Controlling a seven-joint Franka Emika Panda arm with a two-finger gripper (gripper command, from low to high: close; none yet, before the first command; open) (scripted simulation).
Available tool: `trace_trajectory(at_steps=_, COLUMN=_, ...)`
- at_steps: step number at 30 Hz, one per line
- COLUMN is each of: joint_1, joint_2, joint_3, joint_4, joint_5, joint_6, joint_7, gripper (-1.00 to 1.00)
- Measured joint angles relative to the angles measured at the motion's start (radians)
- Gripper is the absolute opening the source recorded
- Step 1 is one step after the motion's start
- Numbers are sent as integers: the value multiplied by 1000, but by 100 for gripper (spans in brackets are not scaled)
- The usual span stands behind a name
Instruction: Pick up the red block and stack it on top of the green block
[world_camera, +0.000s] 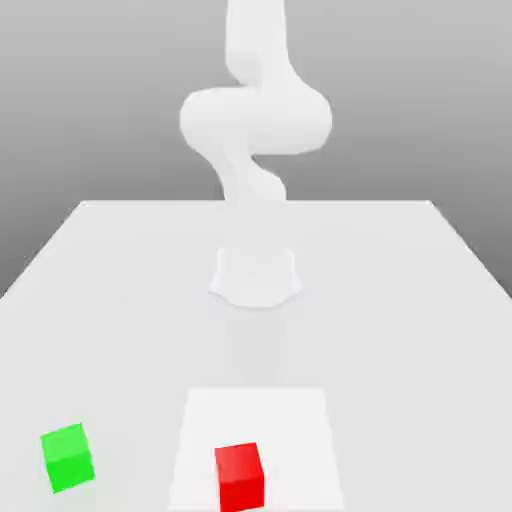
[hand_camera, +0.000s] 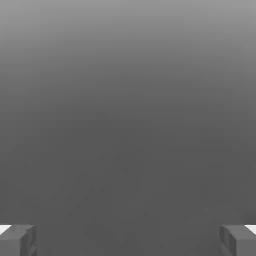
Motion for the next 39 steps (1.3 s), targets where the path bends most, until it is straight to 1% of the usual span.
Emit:
trace_trajectory(at_steps=13, joint_1=57, joint_2=478, joint_3=-70, joint_4=-83, joint_5=54, joint_6=180, joint_7=-156, gripper=0)
trace_trajectory(at_steps=19, joint_1=58, joint_2=695, joint_3=-77, joint_4=-121, joint_5=65, joint_6=262, joint_7=-218, gripper=0)
trace_trajectory(at_steps=24, joint_1=53, joint_2=874, joint_3=-81, joint_4=-153, joint_5=47, joint_6=332, joint_7=-249, gripper=0)
trace_trajectory(at_steps=29, joint_1=37, joint_2=1054, joint_3=-62, joint_4=-139, joint_5=71, joint_6=465, joint_7=-278, gripper=0)
trace_trajectory(at_steps=30, joint_1=32, joint_2=1084, joint_3=-56, joint_4=-134, joint_5=77, joint_6=490, joint_7=-283, gripper=-100)
trace_trajectory(at_steps=36, joint_1=29, joint_2=1099, joint_3=-52, joint_4=-132, joint_5=79, joint_6=501, joint_7=-284, gripper=-100)
trace_trajectory(at_steps=39, joint_1=37, joint_2=1035, joint_3=-64, joint_4=-142, joint_5=63, joint_6=448, joint_7=-273, gripper=-100)
